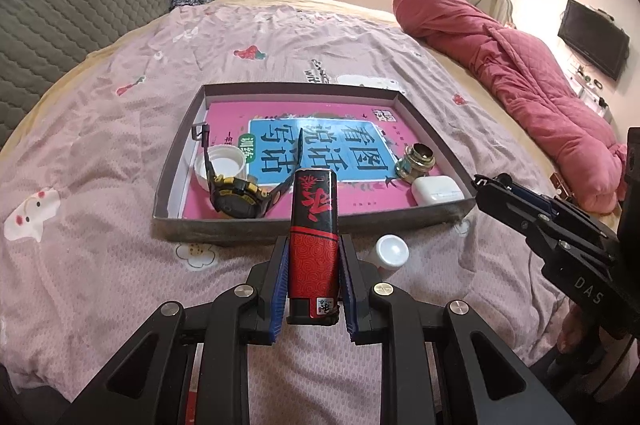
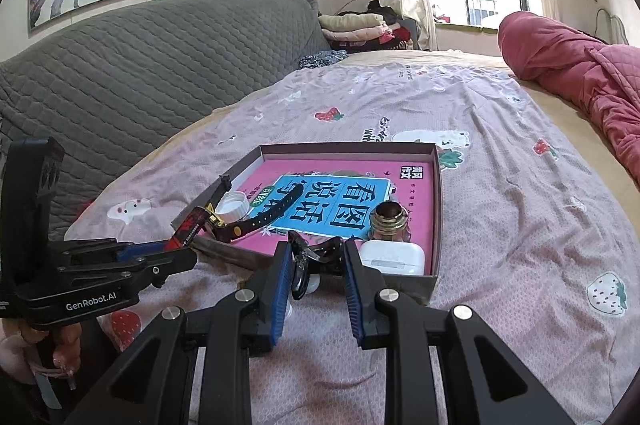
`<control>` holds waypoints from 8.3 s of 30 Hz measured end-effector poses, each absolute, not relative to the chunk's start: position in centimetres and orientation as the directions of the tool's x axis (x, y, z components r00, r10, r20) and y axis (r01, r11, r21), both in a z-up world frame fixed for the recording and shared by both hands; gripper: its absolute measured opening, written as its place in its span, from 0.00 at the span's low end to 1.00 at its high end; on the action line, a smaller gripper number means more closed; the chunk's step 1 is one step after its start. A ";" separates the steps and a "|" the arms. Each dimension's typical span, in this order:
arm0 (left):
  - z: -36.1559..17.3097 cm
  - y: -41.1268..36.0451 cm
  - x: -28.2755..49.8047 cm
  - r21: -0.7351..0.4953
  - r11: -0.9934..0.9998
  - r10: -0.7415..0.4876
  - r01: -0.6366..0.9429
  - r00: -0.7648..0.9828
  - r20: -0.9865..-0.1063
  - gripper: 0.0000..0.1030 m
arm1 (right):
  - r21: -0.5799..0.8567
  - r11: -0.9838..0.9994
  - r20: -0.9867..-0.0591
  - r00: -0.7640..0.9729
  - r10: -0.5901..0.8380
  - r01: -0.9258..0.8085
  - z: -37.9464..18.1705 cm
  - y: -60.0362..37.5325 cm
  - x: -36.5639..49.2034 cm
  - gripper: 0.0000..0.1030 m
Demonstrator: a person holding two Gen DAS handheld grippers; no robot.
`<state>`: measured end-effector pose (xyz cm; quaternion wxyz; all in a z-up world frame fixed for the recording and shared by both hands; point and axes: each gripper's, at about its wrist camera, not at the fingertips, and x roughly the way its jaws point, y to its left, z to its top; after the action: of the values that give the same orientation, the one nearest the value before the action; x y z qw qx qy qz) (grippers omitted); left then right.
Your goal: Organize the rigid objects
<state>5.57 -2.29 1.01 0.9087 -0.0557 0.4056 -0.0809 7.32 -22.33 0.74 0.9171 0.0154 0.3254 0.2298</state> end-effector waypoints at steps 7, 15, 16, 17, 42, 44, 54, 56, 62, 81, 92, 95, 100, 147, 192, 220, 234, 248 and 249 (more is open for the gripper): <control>1.3 -2.7 6.2 -0.168 0.981 -0.191 0.099 0.666 -0.721 0.22 | 0.183 0.889 -0.585 0.680 0.441 -0.419 0.7 -22.1 7.8 0.25; 1.3 -3.4 6.8 -0.162 0.981 -0.192 0.108 0.669 -0.718 0.22 | 0.182 0.889 -0.585 0.680 0.441 -0.421 0.5 -22.0 8.3 0.25; 1.3 -3.4 6.9 -0.159 0.981 -0.191 0.108 0.668 -0.719 0.22 | 0.182 0.889 -0.585 0.680 0.441 -0.420 0.5 -22.0 8.4 0.25; 1.3 -3.5 7.1 -0.155 0.982 -0.186 0.106 0.668 -0.721 0.22 | 0.182 0.889 -0.585 0.680 0.441 -0.420 0.5 -22.0 8.5 0.25; 1.5 -4.1 10.4 -0.130 0.987 -0.157 0.090 0.667 -0.728 0.22 | 0.141 0.889 -0.577 0.694 0.432 -0.435 0.3 -21.5 10.8 0.25; 1.4 -4.2 10.6 -0.129 0.988 -0.156 0.090 0.666 -0.730 0.22 | 0.139 0.890 -0.578 0.694 0.429 -0.434 0.2 -21.5 11.0 0.25; 1.0 -4.8 11.9 -0.134 0.987 -0.163 0.094 0.657 -0.736 0.22 | 0.129 0.893 -0.580 0.698 0.420 -0.431 -0.1 -21.3 11.5 0.25; 1.0 -4.9 12.0 -0.134 0.986 -0.163 0.095 0.658 -0.736 0.23 | 0.125 0.893 -0.582 0.697 0.419 -0.433 -0.2 -21.2 11.5 0.25; 0.7 -5.0 12.5 -0.132 0.987 -0.162 0.095 0.653 -0.740 0.22 | 0.121 0.898 -0.589 0.698 0.408 -0.422 -0.6 -21.2 12.1 0.25; -1.0 -6.0 14.1 -0.121 0.987 -0.162 0.109 0.612 -0.774 0.22 | 0.065 0.899 -0.617 0.691 0.377 -0.432 -1.6 -20.1 13.1 0.25; -1.8 -6.1 15.0 -0.128 0.985 -0.171 0.113 0.593 -0.787 0.23 | 0.066 0.906 -0.637 0.682 0.360 -0.417 -2.2 -20.1 13.7 0.25; -2.1 -6.1 15.2 -0.129 0.985 -0.174 0.118 0.587 -0.790 0.23 | 0.062 0.907 -0.645 0.676 0.356 -0.417 -2.4 -19.8 13.8 0.25; -2.3 -6.1 15.5 -0.134 0.984 -0.178 0.119 0.585 -0.791 0.23 | 0.058 0.906 -0.651 0.673 0.353 -0.419 -2.5 -19.8 13.9 0.25; -4.2 -4.6 16.2 -0.137 0.988 -0.154 0.073 0.569 -0.807 0.22 | 0.002 0.876 -0.712 0.615 0.341 -0.483 -4.6 -17.3 14.4 0.25; -4.1 -4.6 16.4 -0.142 0.987 -0.158 0.072 0.553 -0.818 0.24 | 0.171 0.905 -0.704 0.594 0.389 -0.390 -4.1 -20.0 16.1 0.31; -1.1 -4.2 14.7 -0.142 0.988 -0.153 0.065 0.587 -0.795 0.53 | 0.157 0.900 -0.676 0.621 0.397 -0.406 -3.0 -20.0 15.5 0.41; 0.7 -3.3 12.4 -0.133 0.990 -0.140 0.056 0.605 -0.784 0.55 | 0.117 0.891 -0.628 0.662 0.409 -0.439 -1.4 -19.9 13.0 0.47; 2.2 -2.5 10.7 -0.141 0.988 -0.147 0.059 0.621 -0.770 0.60 | 0.104 0.896 -0.614 0.682 0.399 -0.431 -0.4 -20.5 11.2 0.48; 2.2 -2.4 10.6 -0.143 0.988 -0.149 0.059 0.621 -0.769 0.60 | 0.107 0.897 -0.612 0.682 0.400 -0.429 -0.2 -20.6 11.1 0.48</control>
<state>10.61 -2.44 2.23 0.8988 -0.0518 0.4314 -0.0579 11.08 -20.62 -0.24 0.9169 -0.0223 0.3282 0.2261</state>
